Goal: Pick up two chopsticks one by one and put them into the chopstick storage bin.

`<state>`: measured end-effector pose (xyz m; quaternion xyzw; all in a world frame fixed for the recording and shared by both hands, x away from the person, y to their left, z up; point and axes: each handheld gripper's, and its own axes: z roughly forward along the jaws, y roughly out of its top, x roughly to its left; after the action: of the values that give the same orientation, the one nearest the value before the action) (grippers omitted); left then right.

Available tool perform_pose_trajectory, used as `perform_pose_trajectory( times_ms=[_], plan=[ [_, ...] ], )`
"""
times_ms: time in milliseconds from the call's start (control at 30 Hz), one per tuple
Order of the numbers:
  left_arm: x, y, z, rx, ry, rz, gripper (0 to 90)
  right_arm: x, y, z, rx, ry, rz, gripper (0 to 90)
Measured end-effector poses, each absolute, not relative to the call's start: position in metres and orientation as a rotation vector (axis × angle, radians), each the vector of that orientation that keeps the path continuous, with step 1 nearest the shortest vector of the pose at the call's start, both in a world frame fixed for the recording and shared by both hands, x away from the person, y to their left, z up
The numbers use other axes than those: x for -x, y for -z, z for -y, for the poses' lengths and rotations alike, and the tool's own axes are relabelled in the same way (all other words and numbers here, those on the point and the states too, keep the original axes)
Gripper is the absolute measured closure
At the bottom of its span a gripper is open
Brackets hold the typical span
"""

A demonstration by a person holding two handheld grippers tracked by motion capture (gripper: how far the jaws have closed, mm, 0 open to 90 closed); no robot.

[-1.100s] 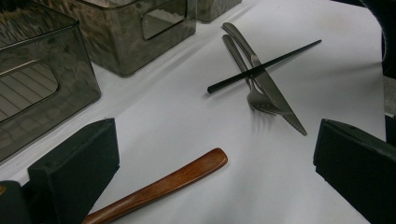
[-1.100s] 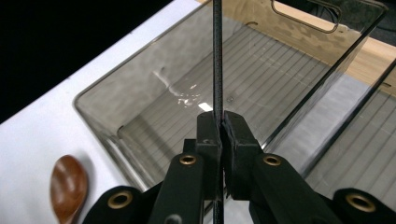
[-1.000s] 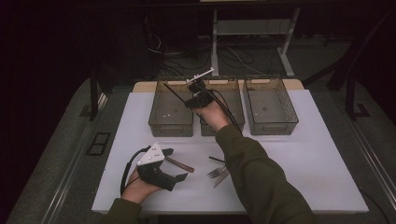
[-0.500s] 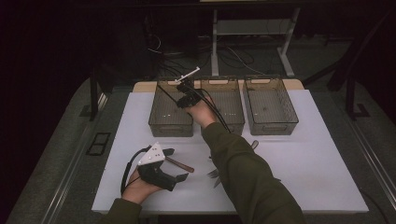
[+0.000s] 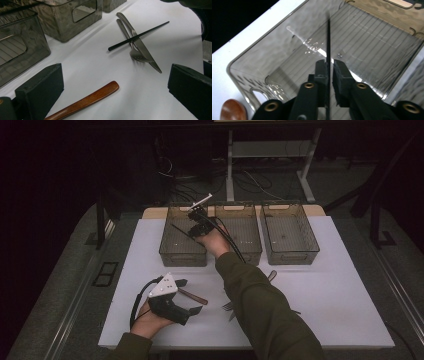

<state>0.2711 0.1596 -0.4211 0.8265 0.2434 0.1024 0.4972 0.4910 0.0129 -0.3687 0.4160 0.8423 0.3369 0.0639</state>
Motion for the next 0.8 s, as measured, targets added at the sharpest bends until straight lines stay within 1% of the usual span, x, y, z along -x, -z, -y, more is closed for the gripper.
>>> perform_pose_trajectory(
  times_ms=[67, 100, 267, 367, 400, 500, 533, 600, 633, 733, 800],
  plan=[
    [-0.271, 0.421, -0.160, -2.000, -0.247, -0.590, 0.0, -0.490, 0.366, -0.012, -1.244, -1.031, -2.545, 74.4],
    [-0.271, 0.421, -0.160, -2.000, -0.247, -0.590, 0.0, -0.490, 0.366, -0.012, -1.244, -1.031, -2.545, 74.4],
    [-0.271, 0.421, -0.160, -2.005, -0.249, -0.586, 0.0, -0.489, 0.359, -0.006, -1.231, -1.074, -2.549, 66.9],
    [-0.271, 0.421, -0.161, -2.008, -0.251, -0.584, 0.0, -0.487, 0.352, -0.001, -1.191, -1.118, -2.549, 60.3],
    [-0.271, 0.421, -0.161, -2.010, -0.252, -0.581, 0.0, -0.487, 0.352, -0.001, -1.191, -1.118, -2.549, 60.3],
    [-0.272, 0.421, -0.161, -2.010, -0.255, -0.581, 0.0, -0.484, 0.346, 0.007, -1.162, -1.158, -2.549, 52.4],
    [-0.272, 0.421, -0.161, -2.010, -0.255, -0.581, 0.0, -0.484, 0.346, 0.007, -1.162, -1.158, -2.549, 52.4],
    [-0.271, 0.421, -0.161, -2.009, -0.254, -0.582, 0.0, -0.480, 0.342, 0.012, -1.134, -1.180, -2.538, 48.7],
    [-0.271, 0.421, -0.161, -2.009, -0.253, -0.584, 0.0, -0.480, 0.342, 0.012, -1.134, -1.180, -2.538, 48.7],
    [-0.271, 0.421, -0.161, -2.009, -0.252, -0.586, 0.0, -0.476, 0.341, 0.017, -1.114, -1.215, -2.547, 44.5],
    [-0.271, 0.421, -0.161, -2.013, -0.255, -0.583, 0.0, -0.473, 0.340, 0.021, -1.076, -1.231, -2.555, 43.2]
  ],
)
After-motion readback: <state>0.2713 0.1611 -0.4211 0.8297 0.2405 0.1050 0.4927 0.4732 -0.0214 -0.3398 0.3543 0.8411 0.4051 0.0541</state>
